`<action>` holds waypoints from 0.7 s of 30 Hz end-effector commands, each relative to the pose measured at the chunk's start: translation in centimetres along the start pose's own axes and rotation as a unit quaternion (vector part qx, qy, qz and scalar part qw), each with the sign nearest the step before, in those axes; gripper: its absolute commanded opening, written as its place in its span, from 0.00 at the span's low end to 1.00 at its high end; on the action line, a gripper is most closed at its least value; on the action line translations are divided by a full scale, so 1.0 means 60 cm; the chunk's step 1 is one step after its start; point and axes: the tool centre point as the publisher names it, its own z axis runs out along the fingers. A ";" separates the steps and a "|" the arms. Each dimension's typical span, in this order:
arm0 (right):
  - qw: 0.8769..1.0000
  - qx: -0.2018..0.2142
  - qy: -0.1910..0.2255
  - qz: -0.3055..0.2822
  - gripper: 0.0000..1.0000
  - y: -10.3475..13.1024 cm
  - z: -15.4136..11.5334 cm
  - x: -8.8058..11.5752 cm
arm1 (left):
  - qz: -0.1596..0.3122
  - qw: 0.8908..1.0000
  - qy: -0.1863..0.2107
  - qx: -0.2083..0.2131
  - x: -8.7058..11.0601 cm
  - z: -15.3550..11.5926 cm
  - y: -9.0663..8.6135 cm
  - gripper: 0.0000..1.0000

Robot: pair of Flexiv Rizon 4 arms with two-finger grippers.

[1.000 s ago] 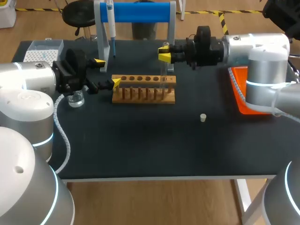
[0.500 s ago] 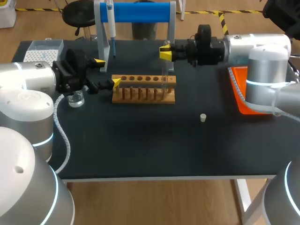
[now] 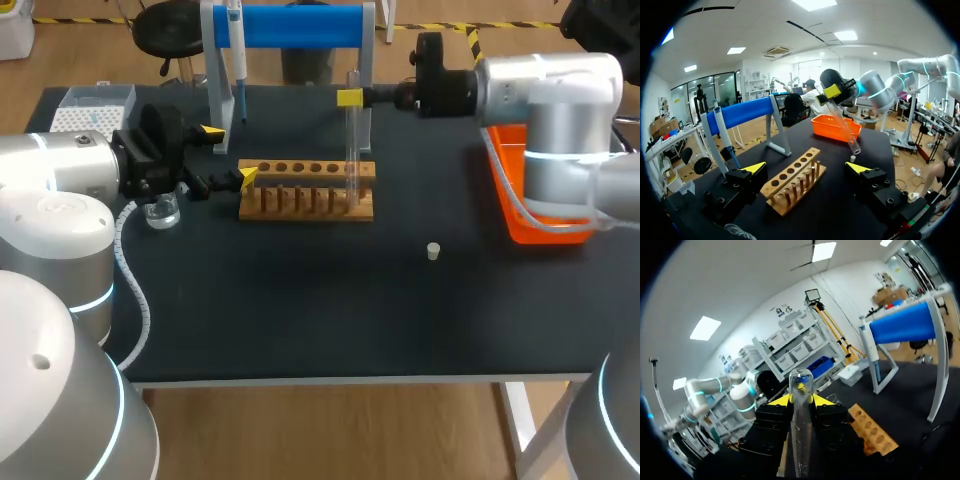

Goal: Invert the test tube, pick up the pipette, mount the tip to pipette, aspirate from beaker and dispense into the tube, eject the tip, return the pipette, and cap with the stopper.

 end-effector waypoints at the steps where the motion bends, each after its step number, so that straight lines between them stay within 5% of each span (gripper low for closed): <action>1: 0.955 0.003 0.008 0.298 0.00 -0.006 -0.010 0.013 | 0.001 1.000 -0.001 0.005 0.001 -0.001 0.005 1.00; 8: 0.912 0.026 -0.010 0.409 0.00 -0.034 -0.025 0.009 | 0.001 1.000 -0.001 0.005 0.001 -0.001 0.005 1.00; 12: 0.899 0.038 -0.012 0.436 0.00 -0.045 -0.030 0.005 | 0.001 1.000 -0.001 0.005 0.001 -0.001 0.005 1.00; 21: 0.897 0.029 0.001 0.441 0.00 -0.044 -0.027 0.005 | 0.001 1.000 -0.001 0.005 0.001 -0.001 0.005 1.00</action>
